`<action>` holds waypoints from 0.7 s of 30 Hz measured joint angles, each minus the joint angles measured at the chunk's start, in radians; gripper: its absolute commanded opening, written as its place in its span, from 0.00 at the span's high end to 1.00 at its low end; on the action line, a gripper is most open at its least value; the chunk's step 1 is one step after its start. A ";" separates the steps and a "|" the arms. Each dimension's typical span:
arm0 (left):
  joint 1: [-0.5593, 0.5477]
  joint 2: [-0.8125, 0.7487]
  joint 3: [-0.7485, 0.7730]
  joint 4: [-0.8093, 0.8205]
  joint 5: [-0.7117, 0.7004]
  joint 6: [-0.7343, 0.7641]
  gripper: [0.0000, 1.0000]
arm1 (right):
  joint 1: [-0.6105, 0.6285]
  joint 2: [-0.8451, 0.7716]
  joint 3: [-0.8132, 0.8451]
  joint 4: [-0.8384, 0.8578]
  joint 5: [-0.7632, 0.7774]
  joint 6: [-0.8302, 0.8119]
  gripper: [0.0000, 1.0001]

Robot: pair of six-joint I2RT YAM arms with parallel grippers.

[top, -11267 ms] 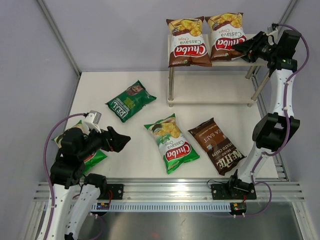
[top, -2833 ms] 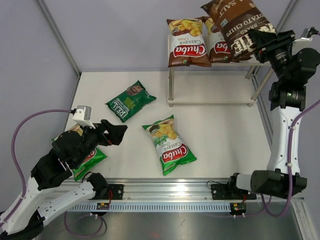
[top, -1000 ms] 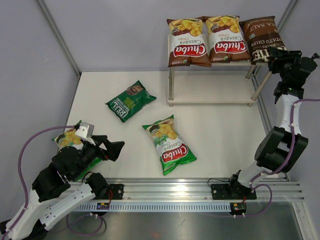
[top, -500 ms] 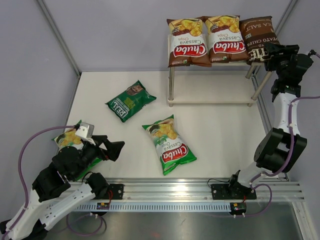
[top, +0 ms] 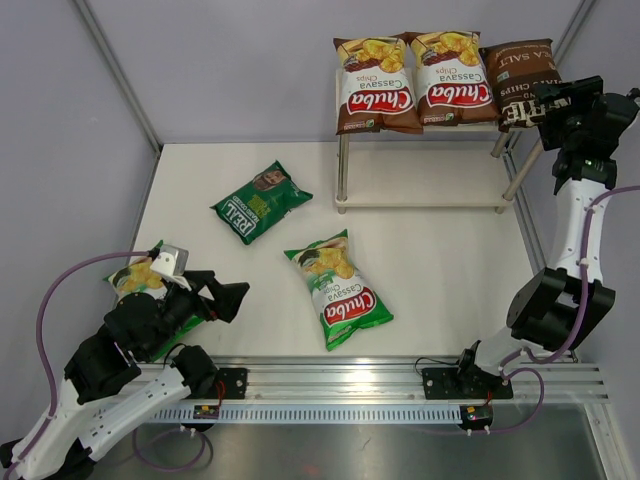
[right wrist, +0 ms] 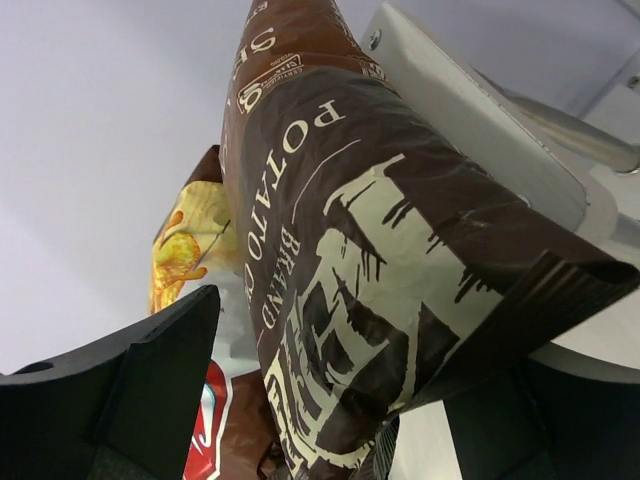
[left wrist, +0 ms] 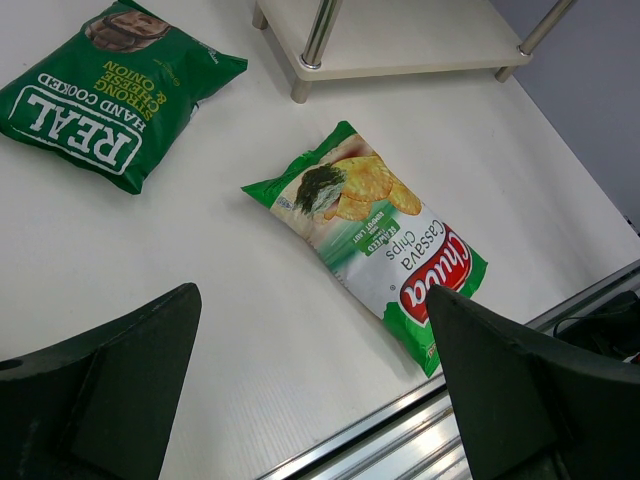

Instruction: Place and organize the chips bags onto the shelf

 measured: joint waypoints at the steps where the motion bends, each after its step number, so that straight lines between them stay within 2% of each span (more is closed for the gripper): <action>1: 0.000 0.000 0.000 0.000 0.000 0.000 0.01 | 0.000 0.002 0.020 -0.033 0.003 -0.020 0.12; 9: 0.000 0.000 0.000 0.000 0.000 0.000 0.01 | 0.000 0.007 0.154 -0.251 0.034 -0.141 0.25; 13: 0.000 0.000 0.000 0.000 0.000 0.000 0.01 | 0.000 0.010 0.166 -0.305 0.035 -0.154 0.21; 18: 0.000 0.000 0.000 0.000 0.000 0.000 0.01 | 0.000 0.020 0.166 -0.364 0.040 -0.165 0.21; 21: 0.000 0.000 0.000 0.000 0.000 0.000 0.01 | -0.002 0.020 0.167 -0.378 0.042 -0.179 0.29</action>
